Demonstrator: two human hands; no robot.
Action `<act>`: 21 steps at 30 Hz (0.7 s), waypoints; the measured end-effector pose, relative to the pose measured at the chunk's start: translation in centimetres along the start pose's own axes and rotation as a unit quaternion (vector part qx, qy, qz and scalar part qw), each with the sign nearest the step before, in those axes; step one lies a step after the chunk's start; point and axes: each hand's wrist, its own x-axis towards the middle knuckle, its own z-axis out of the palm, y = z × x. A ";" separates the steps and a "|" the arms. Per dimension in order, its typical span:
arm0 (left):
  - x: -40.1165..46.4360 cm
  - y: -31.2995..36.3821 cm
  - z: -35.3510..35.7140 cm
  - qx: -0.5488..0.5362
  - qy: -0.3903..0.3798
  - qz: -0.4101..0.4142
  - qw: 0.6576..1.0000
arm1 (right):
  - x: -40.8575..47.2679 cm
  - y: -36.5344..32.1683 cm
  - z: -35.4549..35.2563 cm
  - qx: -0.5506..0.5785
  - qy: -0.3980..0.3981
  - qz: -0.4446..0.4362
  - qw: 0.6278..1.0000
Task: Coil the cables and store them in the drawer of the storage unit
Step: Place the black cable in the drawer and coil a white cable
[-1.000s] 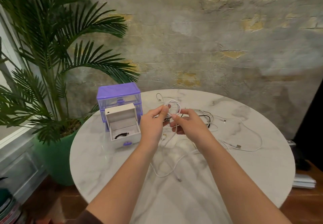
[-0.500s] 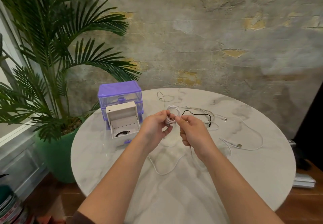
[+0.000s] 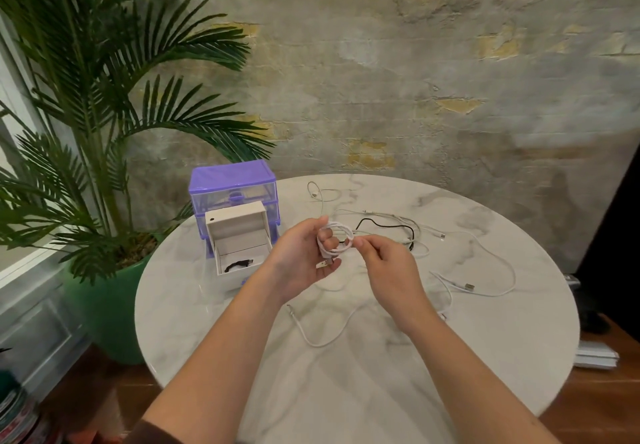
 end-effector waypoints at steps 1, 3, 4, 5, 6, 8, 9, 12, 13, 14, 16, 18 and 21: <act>-0.2 0.1 0.0 0.011 -0.011 -0.007 1.000 | 0.0 -0.1 0.0 -0.005 0.007 -0.001 1.000; -0.5 0.2 0.0 0.062 -0.016 -0.009 0.998 | 0.1 -0.1 0.0 -0.018 0.018 0.001 1.000; -0.7 0.2 0.0 0.094 -0.007 -0.007 0.996 | 0.2 -0.1 0.0 -0.025 0.019 0.005 0.999; -0.7 0.2 0.0 0.126 0.009 -0.003 0.992 | 0.2 0.0 -0.1 -0.034 0.018 0.010 0.999; -0.8 0.2 0.0 0.158 0.029 0.004 0.987 | 0.2 0.0 -0.1 -0.048 0.014 0.015 0.999; -0.7 0.3 0.0 0.237 0.071 0.018 0.969 | 0.2 0.1 -0.2 -0.090 0.002 0.020 0.996; -0.8 0.4 0.1 0.286 0.082 0.028 0.954 | 0.1 0.1 -0.3 -0.119 -0.005 0.017 0.993; -1.1 0.4 0.1 0.385 0.082 0.071 0.917 | -0.1 -0.2 -0.9 -0.183 -0.027 0.009 0.983; -1.1 0.4 -0.1 0.402 0.082 0.085 0.908 | -0.1 -0.3 -1.1 -0.186 -0.036 0.012 0.982; -1.1 0.4 -0.3 0.413 0.085 0.097 0.901 | 0.0 -0.4 -1.2 -0.180 -0.045 0.018 0.982; -1.3 0.4 -0.5 0.422 0.088 0.108 0.896 | 0.3 -0.5 -1.4 -0.139 -0.065 0.031 0.988; -1.3 0.4 -0.7 0.423 0.093 0.106 0.895 | 0.5 -0.8 -1.7 -0.091 -0.085 0.035 0.992; -1.4 0.5 -0.7 0.385 0.102 0.114 0.910 | 0.9 -1.5 -2.5 -0.069 -0.094 0.034 0.993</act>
